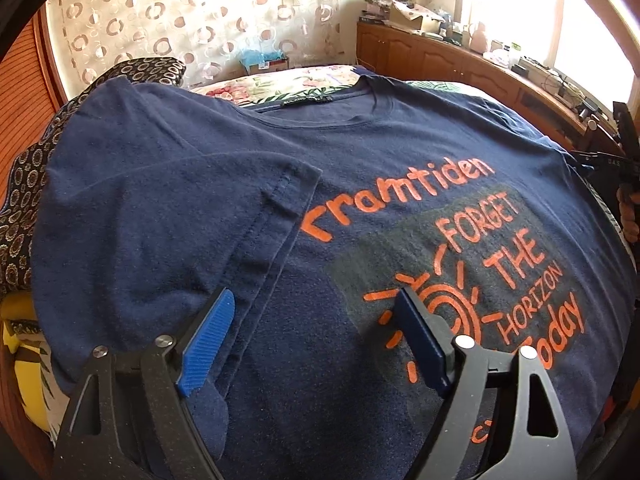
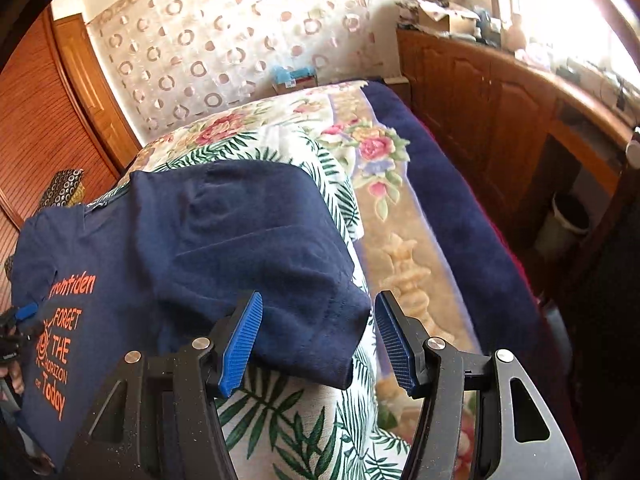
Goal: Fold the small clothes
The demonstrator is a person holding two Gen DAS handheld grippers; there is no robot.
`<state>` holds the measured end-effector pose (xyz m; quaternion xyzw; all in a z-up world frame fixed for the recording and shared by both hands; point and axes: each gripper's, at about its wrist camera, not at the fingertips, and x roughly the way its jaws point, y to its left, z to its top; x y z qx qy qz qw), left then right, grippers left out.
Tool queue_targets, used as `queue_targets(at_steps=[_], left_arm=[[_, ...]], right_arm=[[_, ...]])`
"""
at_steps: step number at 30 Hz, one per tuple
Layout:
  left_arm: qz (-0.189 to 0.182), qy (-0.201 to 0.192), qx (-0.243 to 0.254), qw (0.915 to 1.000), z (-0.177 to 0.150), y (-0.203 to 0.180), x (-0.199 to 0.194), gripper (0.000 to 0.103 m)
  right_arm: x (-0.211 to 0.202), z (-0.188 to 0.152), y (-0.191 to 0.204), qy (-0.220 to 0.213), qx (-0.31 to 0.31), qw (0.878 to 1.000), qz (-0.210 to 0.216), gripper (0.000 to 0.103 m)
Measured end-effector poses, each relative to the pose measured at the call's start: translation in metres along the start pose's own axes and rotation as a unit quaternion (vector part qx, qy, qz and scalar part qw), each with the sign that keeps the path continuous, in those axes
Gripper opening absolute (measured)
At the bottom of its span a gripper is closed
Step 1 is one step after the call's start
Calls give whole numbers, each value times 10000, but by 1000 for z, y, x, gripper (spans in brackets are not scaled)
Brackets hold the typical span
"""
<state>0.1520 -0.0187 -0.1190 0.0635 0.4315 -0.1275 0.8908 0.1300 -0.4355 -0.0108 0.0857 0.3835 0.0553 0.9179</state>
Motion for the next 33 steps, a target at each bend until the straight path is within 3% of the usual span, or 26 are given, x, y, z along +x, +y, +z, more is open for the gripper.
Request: queue_targets(at_steps=[7,10,12,14,17,26,30,33], left_arm=[[3,9,29,10000,2,-2,2,87],[0,11,19,10000,1,-2,2,88],[11,15,4,10000,1,-2,2,89],[15,18,-11,10000,1,-1,3,90],[31,29,-26,10000,1,-1,4,91],[36,28,-36,10000,1,1,5,92],[37,27,-36,10000,2,1,6,92],[37,29,-36,10000,1,1,6,92]], right_arm=[[4,9,-10,238,232,9992,208,58],[8,12,-13,277,207,9985,414,37],[3,13,-12,161,140,9991,353,16],[-2,13,-8,49,-14,9997,222,9],[-16,11,7,-226,-398,9989,46,6],[-62,26,87,-844,-1292,9871,422,5],[-63,18,133,-827,-1714,9786,780,6],[-50,0,162,-478,-1932,9747,1016,6]])
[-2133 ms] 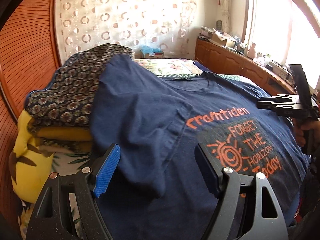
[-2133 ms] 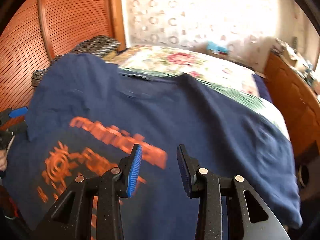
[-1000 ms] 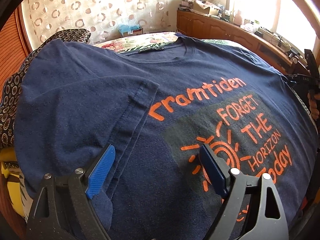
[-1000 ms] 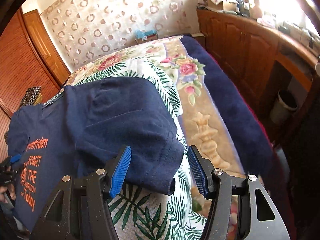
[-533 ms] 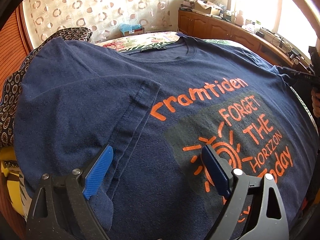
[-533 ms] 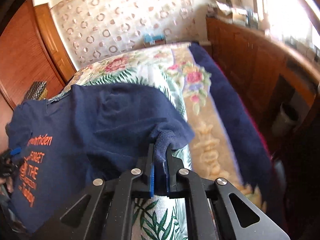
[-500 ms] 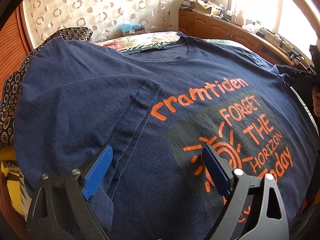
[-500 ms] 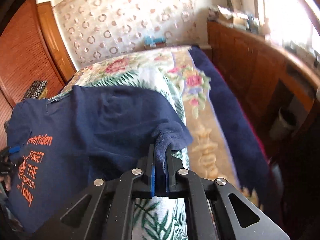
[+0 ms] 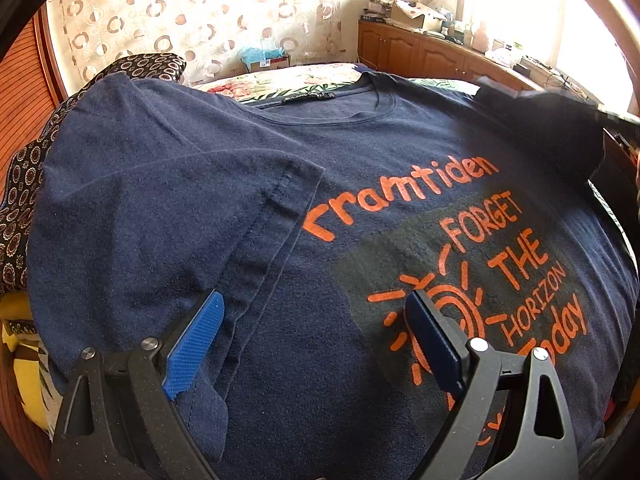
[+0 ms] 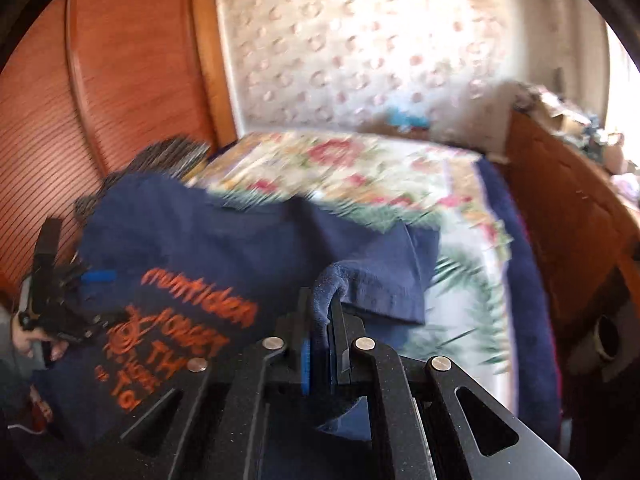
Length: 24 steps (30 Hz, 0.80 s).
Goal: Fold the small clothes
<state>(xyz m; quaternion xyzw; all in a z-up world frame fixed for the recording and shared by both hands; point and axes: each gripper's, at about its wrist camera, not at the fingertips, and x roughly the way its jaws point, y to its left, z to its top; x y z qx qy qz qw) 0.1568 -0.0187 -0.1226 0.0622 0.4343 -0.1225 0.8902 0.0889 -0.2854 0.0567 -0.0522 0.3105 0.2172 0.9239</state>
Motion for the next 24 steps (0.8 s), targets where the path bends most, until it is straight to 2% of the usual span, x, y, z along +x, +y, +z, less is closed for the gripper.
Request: queue_targets(at_steps=[2,6,8,15,24], left_arm=[[0,-2,0,10000,0,0,0,92],[1,-2,-1,10000,0,0,0,92],[1,-2,-2,10000,0,-1,0,92],[5,-2,-4,10000,0,-1,0,92],[3,-5,-4,10000,0,-1,0,92]], right_arm=[[10,-11,13,172,-62,9998,112,9],[20,-20,23,348,-143,9991,184,34],[25,-15,22,355,-158,9991,195,40],[24,-7,6,419,95,9990,-157,40],[80,3,-16,925,732,9923,-377,40]])
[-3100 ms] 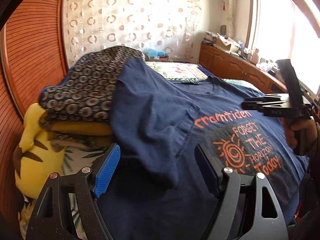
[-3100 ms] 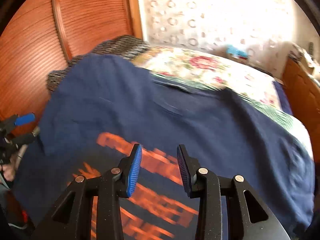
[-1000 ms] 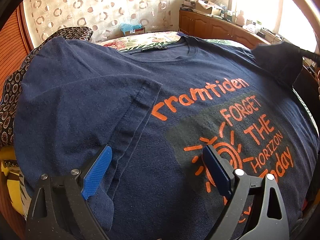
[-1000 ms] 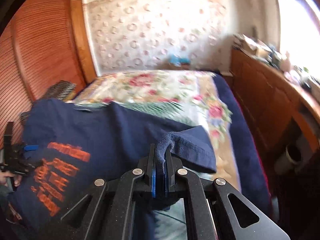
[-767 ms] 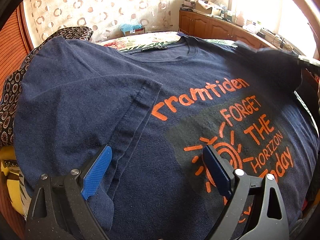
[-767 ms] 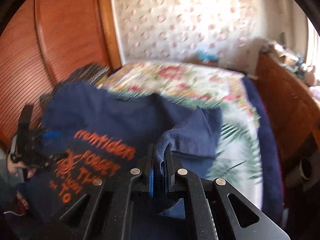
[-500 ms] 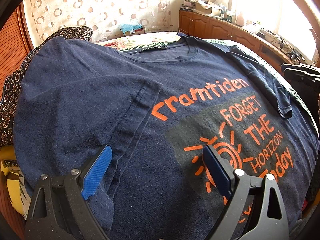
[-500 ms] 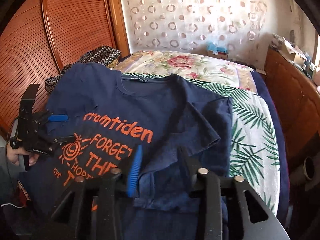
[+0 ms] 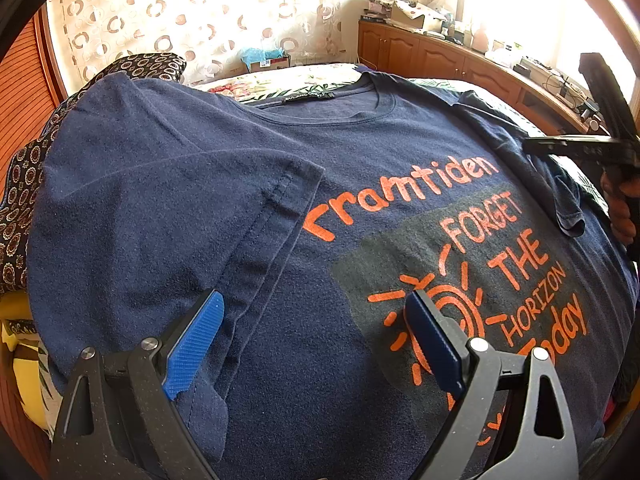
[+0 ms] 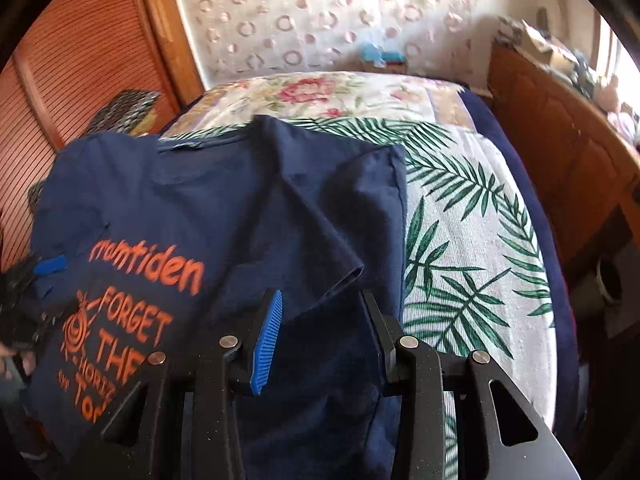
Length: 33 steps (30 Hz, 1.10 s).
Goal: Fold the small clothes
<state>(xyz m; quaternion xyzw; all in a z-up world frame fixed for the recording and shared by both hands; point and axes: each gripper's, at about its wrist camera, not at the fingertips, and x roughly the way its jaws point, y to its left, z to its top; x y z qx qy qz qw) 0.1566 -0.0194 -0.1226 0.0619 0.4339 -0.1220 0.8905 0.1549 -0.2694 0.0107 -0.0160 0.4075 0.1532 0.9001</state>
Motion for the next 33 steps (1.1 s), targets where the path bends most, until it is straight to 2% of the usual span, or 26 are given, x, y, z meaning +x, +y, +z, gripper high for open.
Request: queue_targets(at_steps=[4,7,9,11,15,17,20,23,26,28,29,33], left_arm=[[1,0,-1,10000,0,0,0,92],[1,0,-1,10000,0,0,0,92],[1,-1,-1,10000,0,0,0,93],[3,-2,-1,10000,0,0,0,92],[3,-1,-2,10000,0,0,0,92],[1,2,-3,10000,0,0,0,93],[4,-4,-1,10000,-1,0,0,93],[1,-2,-2,10000,0,0,0,93],[0,-2,-3,10000,0,0,0,93],[3,-4,-2,10000,0,-1,0,93],[4,-4,-1,10000,0,-1,0,93],[4,-5,-1,10000,0,-1,0,93]], right_arm=[[11,12,-2,-5,200,9998,74,40],[16,17,6,-9,70,10000,11,24],[19,21,13,-32,-66,10000,6,9],[17,21,20,-208,-206,9996,46,7],[10,33,49,-426,-514,9970,398,4],[10,38,64,-462,-641,9950,606,4],[13,45,88,-445,-813,9939,600,4],[16,48,102,-398,-920,9926,678,16],[14,42,104,-421,-1134,9920,353,17],[12,41,102,-417,-1138,9919,388,27],[11,39,100,-427,-1115,9923,340,37],[5,34,90,-444,-1053,9934,122,39]])
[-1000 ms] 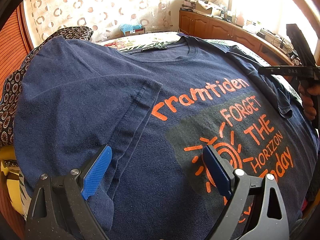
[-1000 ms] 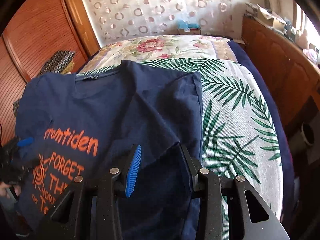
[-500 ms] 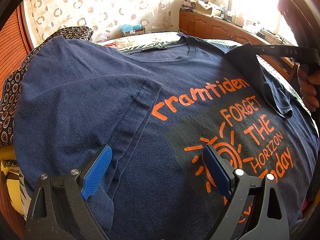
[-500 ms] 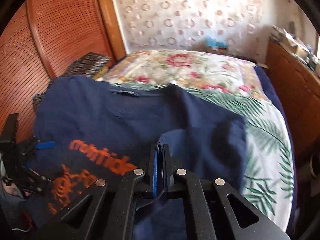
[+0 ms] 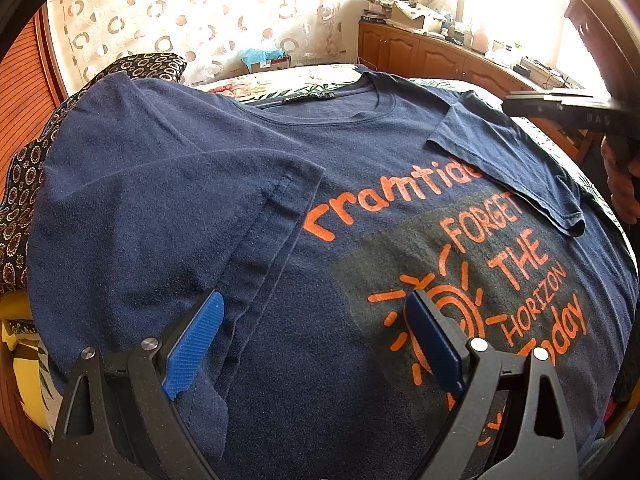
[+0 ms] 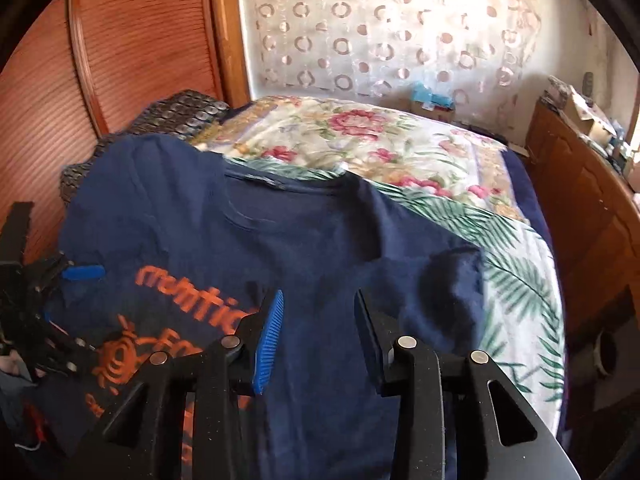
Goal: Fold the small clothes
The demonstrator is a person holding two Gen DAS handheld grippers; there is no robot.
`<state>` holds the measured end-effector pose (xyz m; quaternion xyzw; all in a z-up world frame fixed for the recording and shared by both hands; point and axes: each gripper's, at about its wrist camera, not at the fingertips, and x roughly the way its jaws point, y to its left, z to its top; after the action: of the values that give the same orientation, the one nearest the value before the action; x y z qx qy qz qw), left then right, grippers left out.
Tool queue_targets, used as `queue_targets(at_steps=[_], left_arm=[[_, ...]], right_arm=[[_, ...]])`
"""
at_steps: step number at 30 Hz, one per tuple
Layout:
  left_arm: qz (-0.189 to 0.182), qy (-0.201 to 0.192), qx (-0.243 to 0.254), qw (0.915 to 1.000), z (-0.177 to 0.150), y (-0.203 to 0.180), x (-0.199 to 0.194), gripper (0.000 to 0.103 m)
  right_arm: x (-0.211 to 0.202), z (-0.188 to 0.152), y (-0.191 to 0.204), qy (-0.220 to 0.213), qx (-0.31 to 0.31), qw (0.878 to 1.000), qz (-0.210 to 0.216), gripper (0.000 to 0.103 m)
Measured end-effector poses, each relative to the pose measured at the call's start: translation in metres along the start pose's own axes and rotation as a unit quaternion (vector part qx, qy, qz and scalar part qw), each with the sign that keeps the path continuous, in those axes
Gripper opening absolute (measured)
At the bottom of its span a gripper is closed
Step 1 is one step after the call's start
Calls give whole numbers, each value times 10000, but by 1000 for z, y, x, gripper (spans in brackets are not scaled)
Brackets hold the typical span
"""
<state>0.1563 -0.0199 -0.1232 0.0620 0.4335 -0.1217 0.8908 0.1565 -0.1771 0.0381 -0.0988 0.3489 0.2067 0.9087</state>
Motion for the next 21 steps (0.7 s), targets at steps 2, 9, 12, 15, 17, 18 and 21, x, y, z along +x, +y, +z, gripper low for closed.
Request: queue_targets(at_steps=[2,9,12,15,17,18,21], left_arm=[[-2,1,-2,10000,0,0,0,93],[1,-3,-1,10000,0,0,0,93],[4,4,1,10000,2,1,1,93],[13,9,-11,10000,3,2,1,93],[21,8,-28,10000,2,2,0,93],[22,10,-43,10000,1,2,-1,93],[-16,-44,-73,10000,3,5,-10,93]], right_arm=[[0,-7,-5,60,36,9999,-125,39],[23,-27,-23,355,273,9986,-267,39],[26,-29,-26,303,306,9987,-262,39],[28,-30,-21,212,225,9990,-336,39],[29,-33,-16,169,116,9988,-434,39],[29,-34,-16,168,122,9989,-429,39],[29,-40,-21,172,167,9991,-363,40]])
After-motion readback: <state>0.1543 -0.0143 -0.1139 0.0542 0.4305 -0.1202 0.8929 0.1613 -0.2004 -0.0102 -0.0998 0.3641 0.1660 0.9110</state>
